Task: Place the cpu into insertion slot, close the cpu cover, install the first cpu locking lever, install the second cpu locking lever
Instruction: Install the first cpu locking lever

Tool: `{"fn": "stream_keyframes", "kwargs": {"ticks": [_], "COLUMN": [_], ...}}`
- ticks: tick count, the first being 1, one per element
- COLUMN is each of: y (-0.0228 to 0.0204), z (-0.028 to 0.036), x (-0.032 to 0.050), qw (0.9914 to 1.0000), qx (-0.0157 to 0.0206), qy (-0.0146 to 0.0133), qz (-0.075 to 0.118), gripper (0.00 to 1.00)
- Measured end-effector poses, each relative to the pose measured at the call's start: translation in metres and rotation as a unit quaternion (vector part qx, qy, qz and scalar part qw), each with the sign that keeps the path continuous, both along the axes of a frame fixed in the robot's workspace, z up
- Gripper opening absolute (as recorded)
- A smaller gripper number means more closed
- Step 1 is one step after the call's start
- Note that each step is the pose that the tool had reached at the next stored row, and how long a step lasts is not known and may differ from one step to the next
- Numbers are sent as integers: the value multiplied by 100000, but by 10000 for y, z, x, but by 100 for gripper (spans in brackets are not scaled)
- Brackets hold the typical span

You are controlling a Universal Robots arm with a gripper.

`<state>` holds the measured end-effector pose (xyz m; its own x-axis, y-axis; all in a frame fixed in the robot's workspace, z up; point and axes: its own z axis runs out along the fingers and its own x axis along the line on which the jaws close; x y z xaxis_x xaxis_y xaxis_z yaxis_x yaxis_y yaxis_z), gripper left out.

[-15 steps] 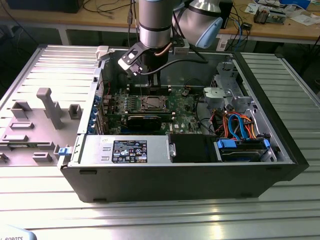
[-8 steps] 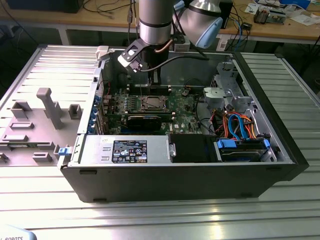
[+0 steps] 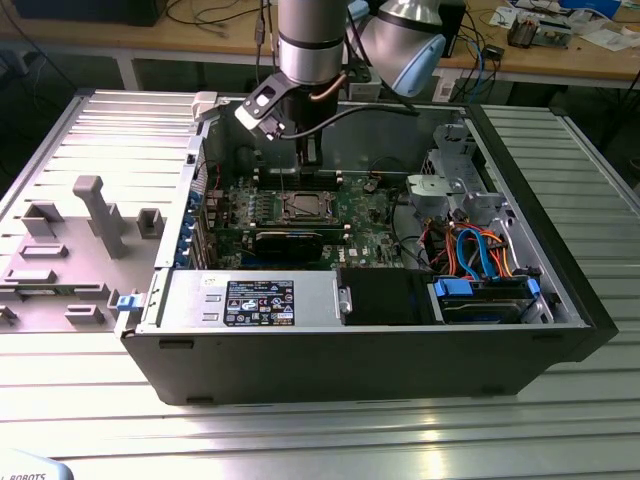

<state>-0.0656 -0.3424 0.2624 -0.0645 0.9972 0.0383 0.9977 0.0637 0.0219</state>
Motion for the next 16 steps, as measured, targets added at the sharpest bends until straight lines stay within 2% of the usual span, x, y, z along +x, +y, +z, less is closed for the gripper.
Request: {"fn": "stream_keyframes", "kwargs": {"ticks": [6,16], "y": [0,0], "z": [64,70], "x": [0,0], "qw": [100000,100000], "qx": [4,0], "qy": [-3,-1], "qz": [1,301], "gripper": [11,11]}}
